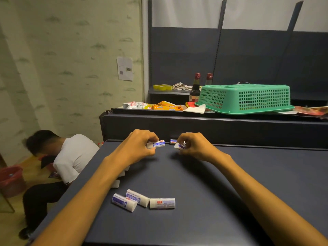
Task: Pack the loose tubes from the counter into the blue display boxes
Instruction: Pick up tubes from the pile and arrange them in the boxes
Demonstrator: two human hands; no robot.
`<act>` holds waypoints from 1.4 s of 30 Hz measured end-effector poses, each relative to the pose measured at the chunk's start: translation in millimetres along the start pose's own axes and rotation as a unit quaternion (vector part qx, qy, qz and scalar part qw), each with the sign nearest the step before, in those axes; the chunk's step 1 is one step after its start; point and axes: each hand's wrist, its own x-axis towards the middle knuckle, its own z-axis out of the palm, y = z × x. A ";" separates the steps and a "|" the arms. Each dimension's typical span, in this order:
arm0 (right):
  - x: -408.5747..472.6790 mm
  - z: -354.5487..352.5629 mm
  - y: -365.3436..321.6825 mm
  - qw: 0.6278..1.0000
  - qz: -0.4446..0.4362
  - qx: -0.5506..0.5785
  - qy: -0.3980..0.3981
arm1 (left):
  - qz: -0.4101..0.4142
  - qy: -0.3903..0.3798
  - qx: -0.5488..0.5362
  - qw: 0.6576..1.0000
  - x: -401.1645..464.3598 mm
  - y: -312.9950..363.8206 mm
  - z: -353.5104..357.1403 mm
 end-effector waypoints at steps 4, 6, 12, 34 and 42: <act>-9.1 -3.4 -8.5 0.997 0.013 0.075 0.015 | 0.005 0.008 -0.004 1.000 -1.8 0.1 1.5; -13.0 -4.7 -12.7 0.995 0.014 0.103 0.014 | 0.008 0.012 -0.008 1.000 -3.2 -0.4 1.8; -19.6 -8.4 -12.5 0.977 0.042 0.208 0.039 | 0.017 0.023 -0.014 0.999 -6.6 -1.6 1.5; -45.6 0.7 -14.7 0.997 0.022 0.033 0.059 | 0.020 0.028 -0.003 0.999 -26.4 1.5 -6.6; -66.3 -6.7 -10.5 0.993 0.037 -0.108 -0.005 | 0.019 0.026 -0.009 0.999 -29.0 18.1 -1.1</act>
